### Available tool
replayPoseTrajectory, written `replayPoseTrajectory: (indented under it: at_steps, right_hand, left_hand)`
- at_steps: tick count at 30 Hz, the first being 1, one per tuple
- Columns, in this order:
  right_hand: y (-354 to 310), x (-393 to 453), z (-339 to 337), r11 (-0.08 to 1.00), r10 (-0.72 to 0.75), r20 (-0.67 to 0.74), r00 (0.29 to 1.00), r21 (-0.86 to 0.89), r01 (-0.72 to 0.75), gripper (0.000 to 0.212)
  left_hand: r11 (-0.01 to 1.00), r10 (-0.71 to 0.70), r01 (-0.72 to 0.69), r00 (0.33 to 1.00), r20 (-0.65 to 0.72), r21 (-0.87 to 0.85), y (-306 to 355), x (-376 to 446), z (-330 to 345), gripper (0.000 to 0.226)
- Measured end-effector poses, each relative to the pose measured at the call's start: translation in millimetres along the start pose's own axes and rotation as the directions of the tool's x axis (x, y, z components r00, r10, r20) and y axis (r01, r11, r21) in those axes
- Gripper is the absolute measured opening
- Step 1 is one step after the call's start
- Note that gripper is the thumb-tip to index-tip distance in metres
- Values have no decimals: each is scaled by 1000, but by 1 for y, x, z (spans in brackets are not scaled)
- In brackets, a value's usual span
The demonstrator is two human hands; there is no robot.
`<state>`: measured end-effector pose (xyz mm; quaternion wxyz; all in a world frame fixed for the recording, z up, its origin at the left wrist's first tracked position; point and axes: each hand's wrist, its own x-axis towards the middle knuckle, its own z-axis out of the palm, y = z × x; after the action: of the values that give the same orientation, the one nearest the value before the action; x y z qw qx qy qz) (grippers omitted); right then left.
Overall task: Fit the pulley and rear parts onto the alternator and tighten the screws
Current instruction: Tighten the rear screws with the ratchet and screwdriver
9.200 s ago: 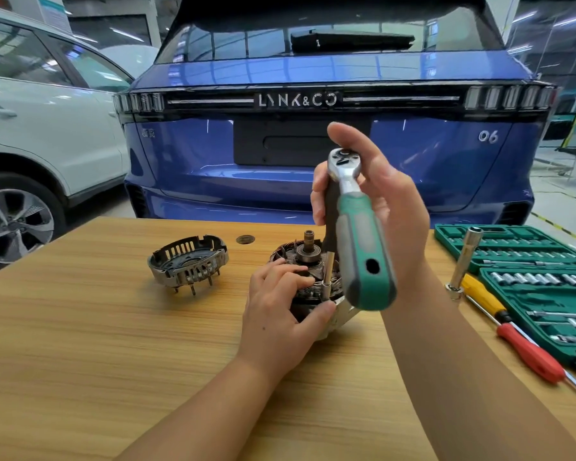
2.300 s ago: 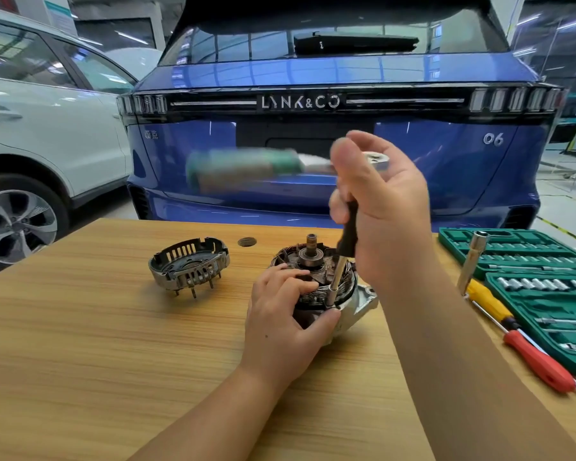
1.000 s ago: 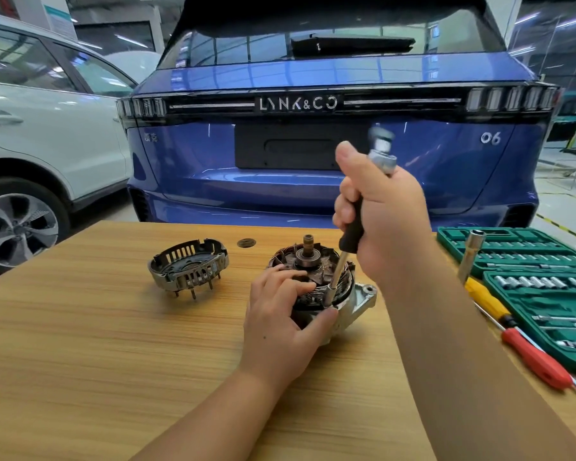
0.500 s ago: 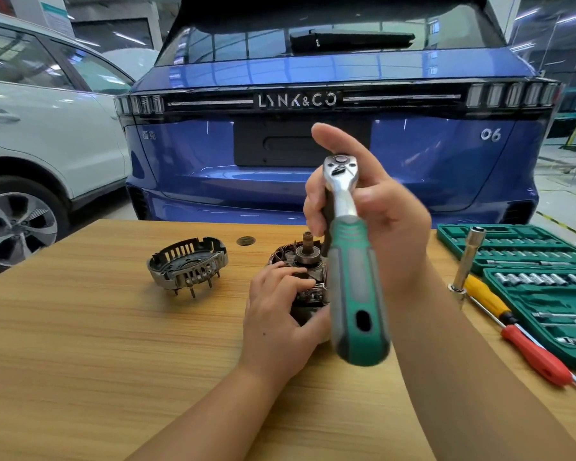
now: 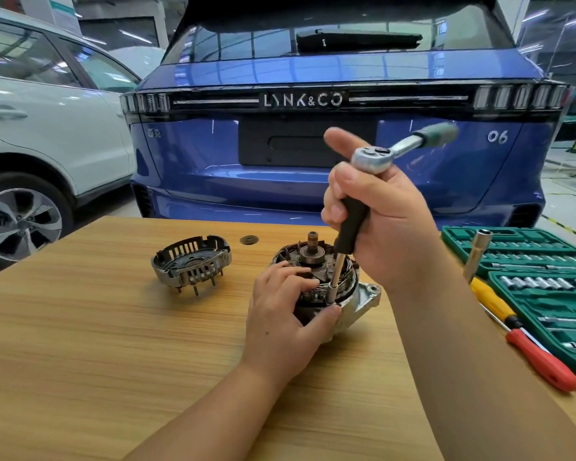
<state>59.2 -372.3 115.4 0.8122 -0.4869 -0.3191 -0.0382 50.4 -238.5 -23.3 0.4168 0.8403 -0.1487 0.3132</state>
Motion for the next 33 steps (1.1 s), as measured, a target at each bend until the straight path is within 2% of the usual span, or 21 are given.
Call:
replayPoseTrajectory:
  at_steps: [2,4,6,8,11,13,16,18,20,22,24,26,28,31,33]
  right_hand:
    - [1,-2,2,993,-110,34,993,-46,111,35]
    - [6,-2,5,943,-255,35,966,-211,256,35]
    - [9,-1,8,913,-299,30,954,-280,296,36]
    - [8,0,6,946,-263,87,961,-172,274,42]
    - [1,4,-1,991,-121,247,961,90,102,65]
    - [-2,5,-4,993,-83,264,961,107,56,74]
    - [-1,4,-1,995,-45,141,989,95,32,80]
    - [0,1,3,998,-57,-26,998,36,58,58]
    - [1,1,4,980,-125,-195,973,-178,90,28]
    - [0,3,3,971,-108,-266,958,-236,45,18]
    - [-1,3,0,993,-10,-217,976,-116,-16,27]
    - [-2,1,-1,1000,6,-83,997,-7,-7,33]
    - [1,-1,-1,991,-116,22,993,-64,118,38]
    - [8,0,6,939,-251,81,965,-222,263,44]
    - [10,-1,6,959,-233,114,966,-137,248,46]
  left_hand:
    - [1000,0,0,1000,-1,4,0,1,0,48]
    - [1000,-3,3,1000,-1,4,0,1,1,48]
    - [1000,-5,5,1000,-9,-10,1,0,1,48]
    - [1000,-3,3,1000,-13,-17,2,0,0,47]
    - [1000,-4,4,1000,-9,-12,3,0,-1,48]
    - [1000,-2,2,1000,-10,-12,4,0,-1,48]
    - [1000,-7,7,1000,-3,-18,1,0,0,43]
    - [999,-24,24,1000,4,-29,1,0,1,42]
    - [1000,-7,7,1000,-14,-6,2,-1,2,46]
    - [1000,5,-5,1000,-21,0,2,-1,1,47]
    - [1000,5,-5,1000,-13,5,1,0,1,48]
    - [1000,5,-5,1000,-8,14,0,0,1,49]
    - [1000,5,-5,1000,-13,9,1,0,1,48]
    - [1000,-2,2,1000,-8,-6,3,0,0,44]
    - [1000,-5,5,1000,18,0,2,0,0,37]
